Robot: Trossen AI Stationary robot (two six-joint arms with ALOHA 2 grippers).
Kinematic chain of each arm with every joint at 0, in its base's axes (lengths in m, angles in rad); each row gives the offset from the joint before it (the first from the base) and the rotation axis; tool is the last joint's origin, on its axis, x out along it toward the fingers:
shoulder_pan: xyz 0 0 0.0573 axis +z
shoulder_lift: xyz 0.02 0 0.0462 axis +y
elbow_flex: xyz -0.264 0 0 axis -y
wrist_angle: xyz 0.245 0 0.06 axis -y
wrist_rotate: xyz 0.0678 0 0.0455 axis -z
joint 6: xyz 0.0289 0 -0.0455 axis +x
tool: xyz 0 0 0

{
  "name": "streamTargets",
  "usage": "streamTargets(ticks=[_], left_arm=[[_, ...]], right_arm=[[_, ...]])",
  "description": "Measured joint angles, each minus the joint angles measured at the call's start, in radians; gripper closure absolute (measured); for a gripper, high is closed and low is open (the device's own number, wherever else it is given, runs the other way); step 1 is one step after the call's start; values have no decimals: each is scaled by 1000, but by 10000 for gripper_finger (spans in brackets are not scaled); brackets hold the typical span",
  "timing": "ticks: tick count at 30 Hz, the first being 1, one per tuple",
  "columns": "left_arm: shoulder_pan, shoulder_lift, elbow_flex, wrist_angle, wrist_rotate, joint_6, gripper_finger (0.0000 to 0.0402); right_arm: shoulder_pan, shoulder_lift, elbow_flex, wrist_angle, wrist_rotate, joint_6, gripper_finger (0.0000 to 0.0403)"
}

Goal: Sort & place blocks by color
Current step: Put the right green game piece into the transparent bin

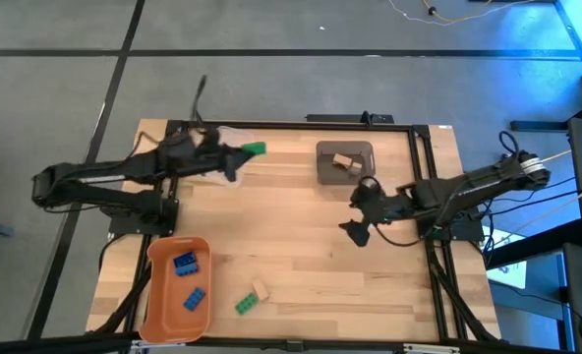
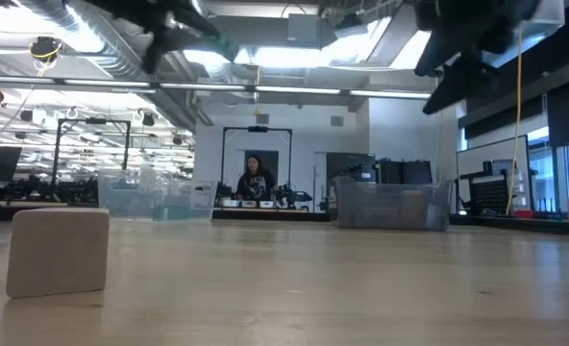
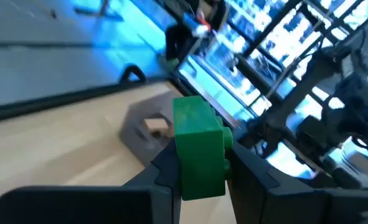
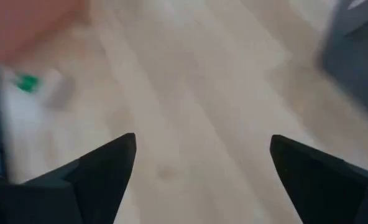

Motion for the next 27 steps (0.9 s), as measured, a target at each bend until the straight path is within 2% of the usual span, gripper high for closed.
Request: streamTargets(ticks=[3,5,8,10,14,17,19,22,25,27], left_arm=[[-57,-109,-92,44,-131,16,318],[-92,-176,-177,139,-184,40,318],[-134,-250,-312,292,-174,72,318],[-159,-285,-382,337,-163,85,318],[-166,-337,-413,221,-305,83,318],[-114,-331,-413,133,-387,21,318],[-55,-326,-413,83,-368,-56,318],[42,-297,-393,-50,-247,-133,318],[130,-230,-344,-201,-143,-149,318],[178,-179,-304,-296,-110,-145,318]], right_arm=[[33,-72,-153,270,19,95,32],[47,-101,-227,463,40,120,32],[52,-110,-309,734,46,129,32],[52,-107,-339,868,46,113,32],[51,-99,-346,930,96,110,32],[50,-99,-340,927,123,111,32],[50,-99,-340,930,126,111,32],[50,-99,-340,923,126,115,32],[50,-99,-340,918,129,125,32],[50,-99,-340,917,132,134,32]])
